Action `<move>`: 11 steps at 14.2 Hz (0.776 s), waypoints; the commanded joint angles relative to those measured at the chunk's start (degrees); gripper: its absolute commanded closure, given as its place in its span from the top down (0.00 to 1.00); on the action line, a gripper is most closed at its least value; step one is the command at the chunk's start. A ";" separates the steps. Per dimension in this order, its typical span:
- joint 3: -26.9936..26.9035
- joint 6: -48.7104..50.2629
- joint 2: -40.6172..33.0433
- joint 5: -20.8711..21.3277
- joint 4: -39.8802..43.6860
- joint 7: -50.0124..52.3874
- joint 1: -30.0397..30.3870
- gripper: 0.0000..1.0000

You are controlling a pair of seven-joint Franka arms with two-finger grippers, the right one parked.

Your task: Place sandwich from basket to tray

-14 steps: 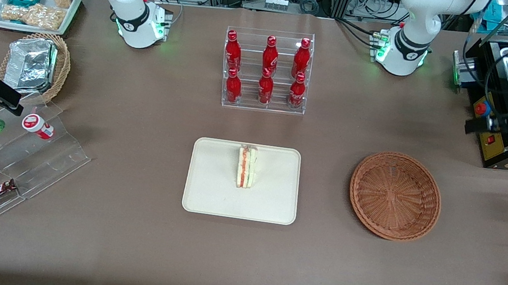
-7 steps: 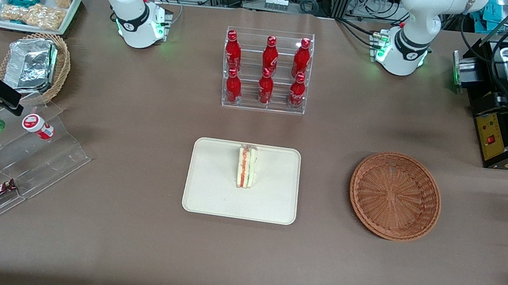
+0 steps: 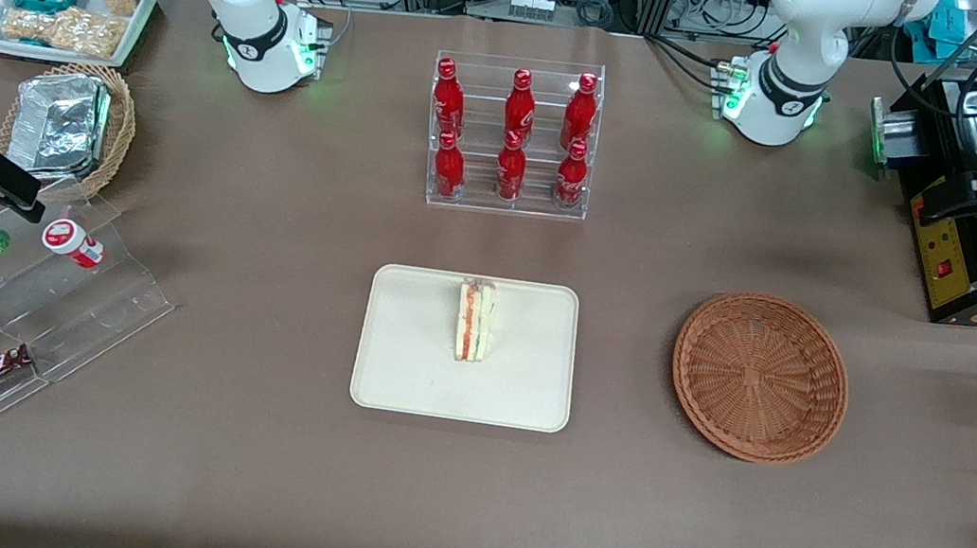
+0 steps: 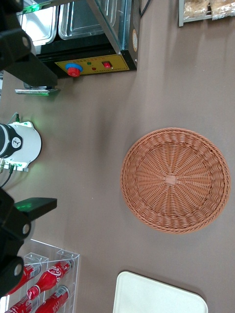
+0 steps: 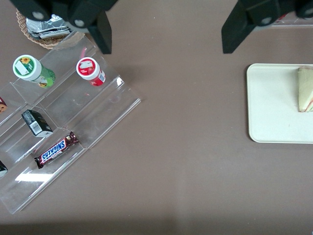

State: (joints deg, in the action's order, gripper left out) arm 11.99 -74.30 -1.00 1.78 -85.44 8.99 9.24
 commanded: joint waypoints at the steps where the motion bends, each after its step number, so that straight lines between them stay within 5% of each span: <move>1: 0.93 -0.32 -0.76 -0.29 0.27 -1.17 1.22 1.00; 11: 0.93 -1.55 1.43 -0.38 3.17 -0.55 1.22 1.00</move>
State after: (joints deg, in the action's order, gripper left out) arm 12.10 -75.65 -0.69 1.64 -83.75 8.90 9.39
